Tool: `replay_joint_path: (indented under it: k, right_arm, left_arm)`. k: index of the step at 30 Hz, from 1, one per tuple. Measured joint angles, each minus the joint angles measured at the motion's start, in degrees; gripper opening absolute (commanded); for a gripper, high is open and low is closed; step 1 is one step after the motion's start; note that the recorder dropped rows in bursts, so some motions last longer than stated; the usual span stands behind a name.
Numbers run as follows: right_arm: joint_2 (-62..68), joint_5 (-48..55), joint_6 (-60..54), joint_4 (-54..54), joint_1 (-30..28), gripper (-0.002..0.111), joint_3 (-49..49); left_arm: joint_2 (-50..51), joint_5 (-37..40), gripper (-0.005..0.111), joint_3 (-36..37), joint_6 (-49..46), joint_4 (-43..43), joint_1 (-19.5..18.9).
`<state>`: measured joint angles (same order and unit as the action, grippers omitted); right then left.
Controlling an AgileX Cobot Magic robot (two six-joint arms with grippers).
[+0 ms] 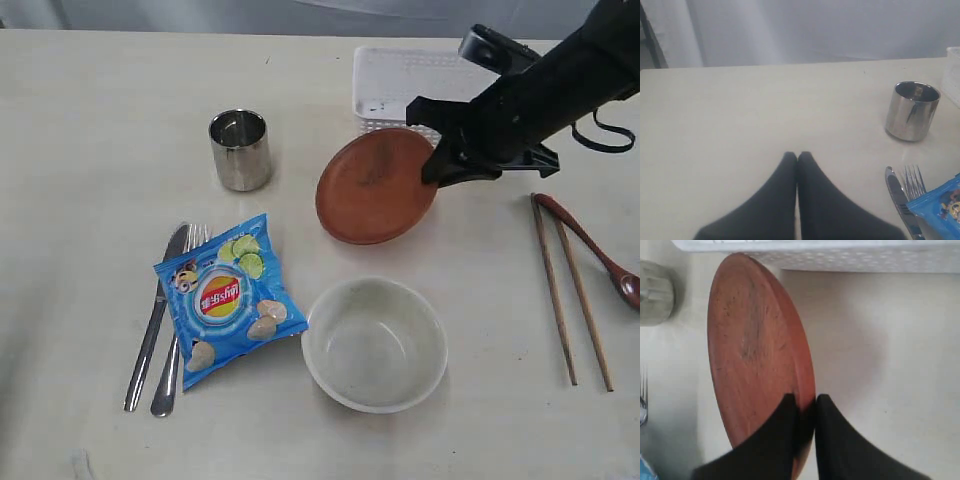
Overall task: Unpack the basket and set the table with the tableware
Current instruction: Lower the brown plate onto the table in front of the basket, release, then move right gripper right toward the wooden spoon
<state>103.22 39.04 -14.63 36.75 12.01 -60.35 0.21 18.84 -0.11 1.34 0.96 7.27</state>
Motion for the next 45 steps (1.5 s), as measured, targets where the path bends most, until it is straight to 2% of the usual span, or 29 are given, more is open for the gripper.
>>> replay_joint_path:
  k: [5, 14, 16, 20, 23, 30, 39, 41, 45]
  right_arm:
    - [5.3, -0.7, 0.2, 0.4, 0.0, -0.001, -5.4]
    - [8.8, 0.6, -1.8, 1.5, 0.0, 0.0, -6.7]
    - [9.0, 1.1, -2.1, 1.7, 0.0, 0.007, -6.7]
    - [9.0, 1.2, -2.3, 1.8, 0.1, 0.033, -6.7]
    - [9.1, 1.5, -2.3, 1.3, 0.1, 0.04, -6.7]
    - [9.1, 5.0, -1.7, -0.9, 0.1, 0.04, -7.5]
    - [4.2, 13.6, 2.0, -11.7, 0.1, 0.038, -11.2]
    - [1.6, 15.3, 3.3, -15.5, 0.1, 0.03, -11.3]
    - [-4.1, 16.5, 10.2, -28.7, 0.1, 0.0, -11.4]
  left_arm:
    - [0.0, 0.0, 0.0, 0.0, 0.0, 0.0, 0.0]
    - [0.0, 0.0, 0.0, 0.0, 0.0, 0.0, 0.0]
    - [0.0, 0.0, 0.0, 0.0, 0.0, 0.0, 0.0]
    - [0.0, 0.0, 0.0, 0.0, 0.0, 0.0, 0.0]
    - [0.0, 0.0, 0.0, 0.0, 0.0, 0.0, 0.0]
    - [0.0, 0.0, 0.0, 0.0, 0.0, 0.0, 0.0]
    - [0.0, 0.0, 0.0, 0.0, 0.0, 0.0, 0.0]
    - [0.0, 0.0, 0.0, 0.0, 0.0, 0.0, 0.0]
    - [0.0, 0.0, 0.0, 0.0, 0.0, 0.0, 0.0]
